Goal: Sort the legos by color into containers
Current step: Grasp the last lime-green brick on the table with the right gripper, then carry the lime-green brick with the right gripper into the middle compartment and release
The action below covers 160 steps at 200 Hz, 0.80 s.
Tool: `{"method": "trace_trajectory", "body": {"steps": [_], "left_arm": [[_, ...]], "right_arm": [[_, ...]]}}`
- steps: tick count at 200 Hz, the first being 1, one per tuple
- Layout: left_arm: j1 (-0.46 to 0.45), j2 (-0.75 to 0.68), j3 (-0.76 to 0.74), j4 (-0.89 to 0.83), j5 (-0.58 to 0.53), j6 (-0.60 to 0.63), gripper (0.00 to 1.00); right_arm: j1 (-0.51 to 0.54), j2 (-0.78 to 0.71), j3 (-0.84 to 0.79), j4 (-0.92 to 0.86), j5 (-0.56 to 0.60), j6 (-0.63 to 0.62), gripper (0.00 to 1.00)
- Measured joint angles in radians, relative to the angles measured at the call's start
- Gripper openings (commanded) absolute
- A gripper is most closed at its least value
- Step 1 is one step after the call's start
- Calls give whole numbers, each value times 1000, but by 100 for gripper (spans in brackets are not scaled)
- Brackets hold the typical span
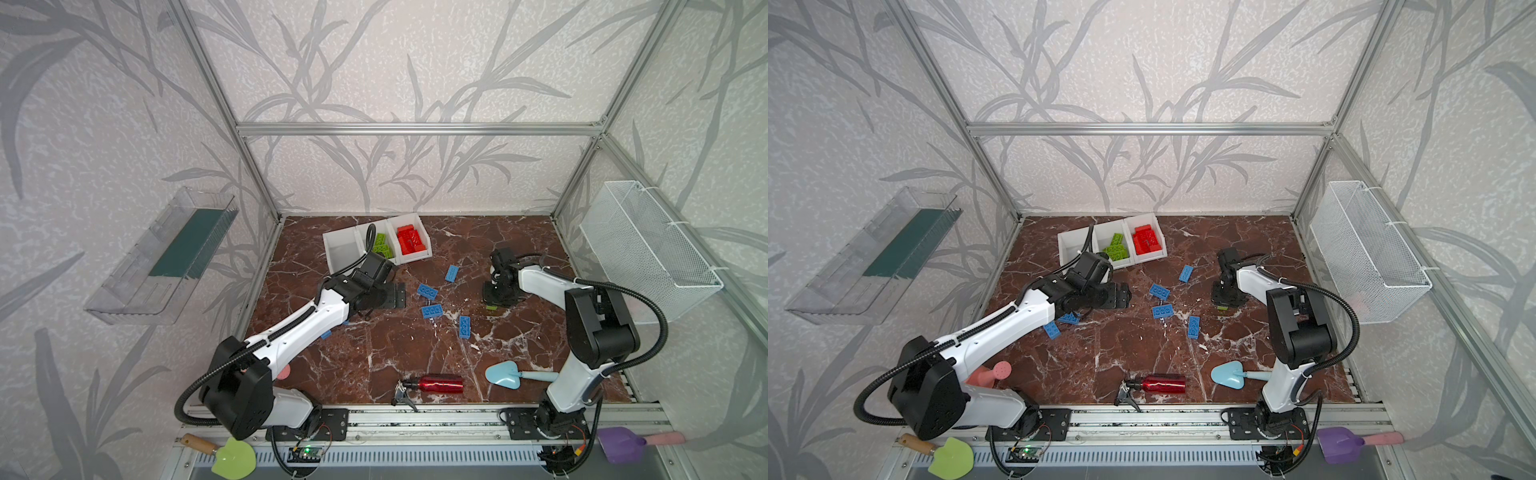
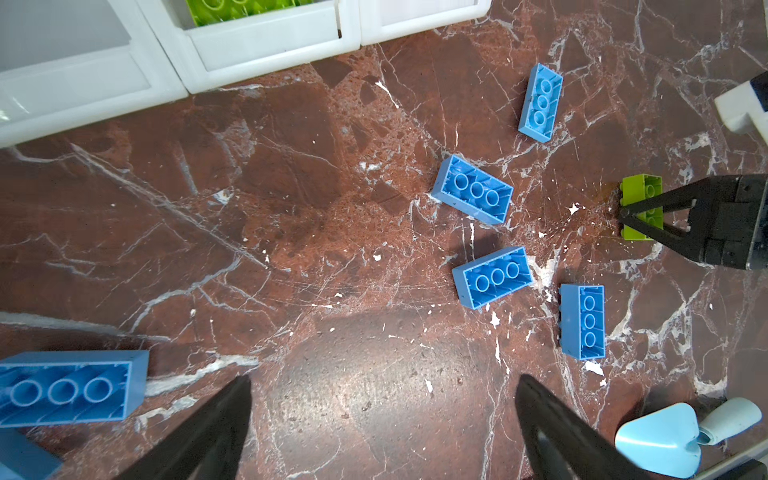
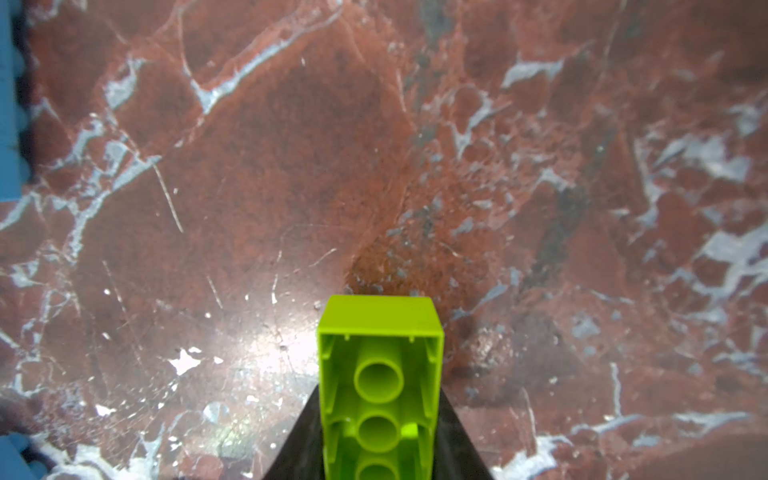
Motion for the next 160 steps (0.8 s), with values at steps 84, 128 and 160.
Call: {"method": "trace_trajectory", "body": {"steps": [84, 128, 160], "left_arm": [[5, -429, -61, -18, -252, 3, 99], [21, -573, -110, -92, -370, 1, 99], [26, -646, -164, -163, -418, -31, 99]], "right_arm": [[183, 45, 348, -9, -201, -6, 25], [272, 246, 670, 28, -302, 27, 25], [326, 410, 856, 53, -341, 61, 26]]}}
